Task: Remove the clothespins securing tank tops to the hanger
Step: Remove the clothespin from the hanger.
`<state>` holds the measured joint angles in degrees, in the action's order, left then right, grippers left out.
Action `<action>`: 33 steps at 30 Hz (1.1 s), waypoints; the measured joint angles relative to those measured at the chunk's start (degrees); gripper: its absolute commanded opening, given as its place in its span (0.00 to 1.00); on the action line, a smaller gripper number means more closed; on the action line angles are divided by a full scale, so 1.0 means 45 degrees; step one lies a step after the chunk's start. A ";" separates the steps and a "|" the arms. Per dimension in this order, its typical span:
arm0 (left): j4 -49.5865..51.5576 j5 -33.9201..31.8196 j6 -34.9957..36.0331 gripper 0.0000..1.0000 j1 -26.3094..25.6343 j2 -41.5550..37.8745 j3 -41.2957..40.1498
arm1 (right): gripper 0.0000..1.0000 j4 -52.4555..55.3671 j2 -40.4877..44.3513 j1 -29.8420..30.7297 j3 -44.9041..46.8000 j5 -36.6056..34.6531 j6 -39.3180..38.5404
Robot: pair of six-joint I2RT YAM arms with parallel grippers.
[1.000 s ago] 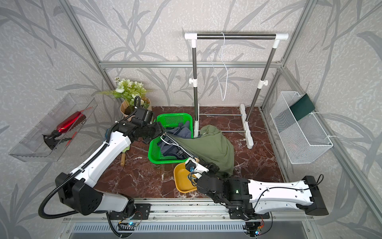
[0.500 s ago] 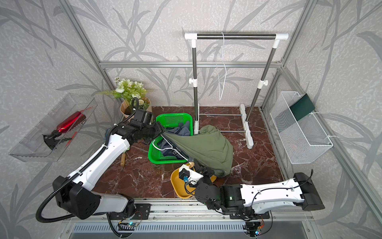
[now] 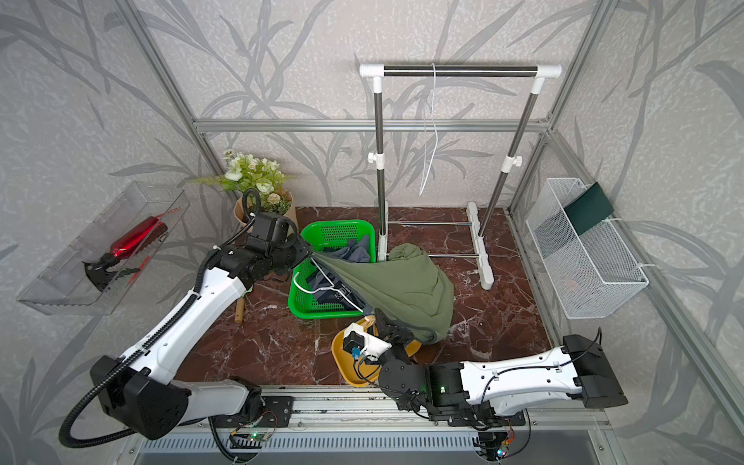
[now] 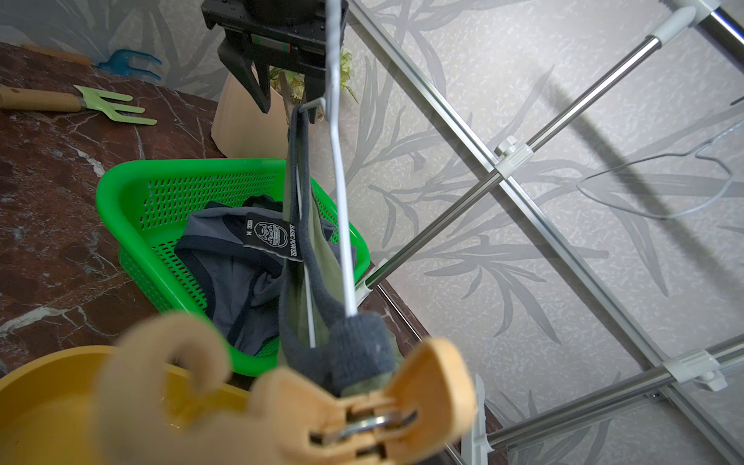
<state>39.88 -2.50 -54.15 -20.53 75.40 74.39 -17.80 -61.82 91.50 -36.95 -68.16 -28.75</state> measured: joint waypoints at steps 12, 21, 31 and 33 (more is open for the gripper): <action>-0.0214 -0.0257 0.0015 0.36 0.0199 0.0199 0.0000 | 0.00 -0.1137 -0.0160 0.0248 0.0369 -0.0335 -0.0840; -0.0209 -0.0364 0.0102 0.22 0.0355 0.0199 0.0005 | 0.00 -0.1141 -0.0160 0.0291 0.0539 -0.0379 -0.0865; -0.0180 -0.0389 0.0296 0.18 0.0593 0.0165 0.0034 | 0.00 -0.1044 0.0233 0.0335 0.0801 -0.0442 -0.0709; -0.0141 -0.0413 0.0471 0.18 0.0738 0.0092 0.0039 | 0.00 -0.0894 0.0622 0.0335 0.0962 -0.0510 -0.0636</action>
<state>39.24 -4.36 -52.03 -17.21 75.81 74.56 -21.82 -59.02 93.01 -32.62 -70.46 -31.62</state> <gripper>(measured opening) 0.242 0.211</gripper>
